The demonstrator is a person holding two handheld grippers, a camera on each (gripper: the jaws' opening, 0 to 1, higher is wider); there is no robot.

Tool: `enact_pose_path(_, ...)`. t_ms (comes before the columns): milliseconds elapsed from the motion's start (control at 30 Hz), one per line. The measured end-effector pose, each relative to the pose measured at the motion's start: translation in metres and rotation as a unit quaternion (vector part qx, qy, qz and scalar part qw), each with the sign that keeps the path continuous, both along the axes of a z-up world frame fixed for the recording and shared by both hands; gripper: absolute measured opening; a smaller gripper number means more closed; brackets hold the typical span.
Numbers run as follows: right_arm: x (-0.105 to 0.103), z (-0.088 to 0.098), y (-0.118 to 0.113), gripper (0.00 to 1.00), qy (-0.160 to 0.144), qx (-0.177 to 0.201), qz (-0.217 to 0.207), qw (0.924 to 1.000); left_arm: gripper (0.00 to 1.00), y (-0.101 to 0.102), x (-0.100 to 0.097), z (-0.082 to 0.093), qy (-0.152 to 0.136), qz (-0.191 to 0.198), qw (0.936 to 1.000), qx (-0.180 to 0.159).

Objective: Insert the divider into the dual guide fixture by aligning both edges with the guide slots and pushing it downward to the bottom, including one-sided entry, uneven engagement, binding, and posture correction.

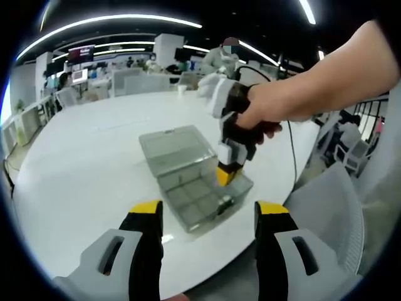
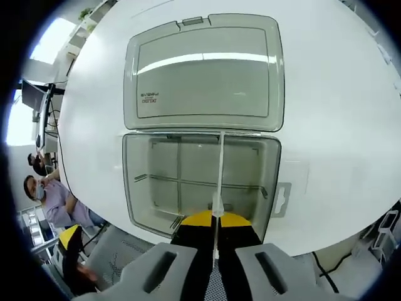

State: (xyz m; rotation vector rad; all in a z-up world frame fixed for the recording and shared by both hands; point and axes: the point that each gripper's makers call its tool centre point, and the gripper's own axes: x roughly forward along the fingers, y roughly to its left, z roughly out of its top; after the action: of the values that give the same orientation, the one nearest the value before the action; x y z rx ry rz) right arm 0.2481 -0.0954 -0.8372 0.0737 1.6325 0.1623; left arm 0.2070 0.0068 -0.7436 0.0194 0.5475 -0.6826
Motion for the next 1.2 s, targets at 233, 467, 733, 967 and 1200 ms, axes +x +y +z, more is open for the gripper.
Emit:
enact_pose_path(233,0.003,-0.003,-0.001,0.00,-0.004,-0.002,-0.002,1.0000,0.57,0.000,-0.001,0.001,-0.001,0.002,1.0000,0.002)
enact_pose_path(467,0.003,0.002,0.000,0.00,-0.005,0.004,-0.007,1.0000,0.57,0.000,-0.002,0.002,-0.002,0.003,1.0000,0.005)
enact_pose_path(733,0.005,0.002,-0.003,0.00,-0.005,0.008,-0.013,0.9999,0.57,-0.001,-0.002,0.001,-0.002,0.002,1.0000,0.007)
enact_pose_path(967,0.006,0.003,-0.003,0.00,-0.009,0.010,-0.017,0.9998,0.57,-0.001,-0.003,0.002,-0.004,0.003,1.0000,0.007)
enact_pose_path(1200,-0.002,0.008,-0.002,0.00,-0.013,0.007,-0.020,0.9997,0.57,-0.001,-0.003,0.002,-0.004,0.002,1.0000,0.006)
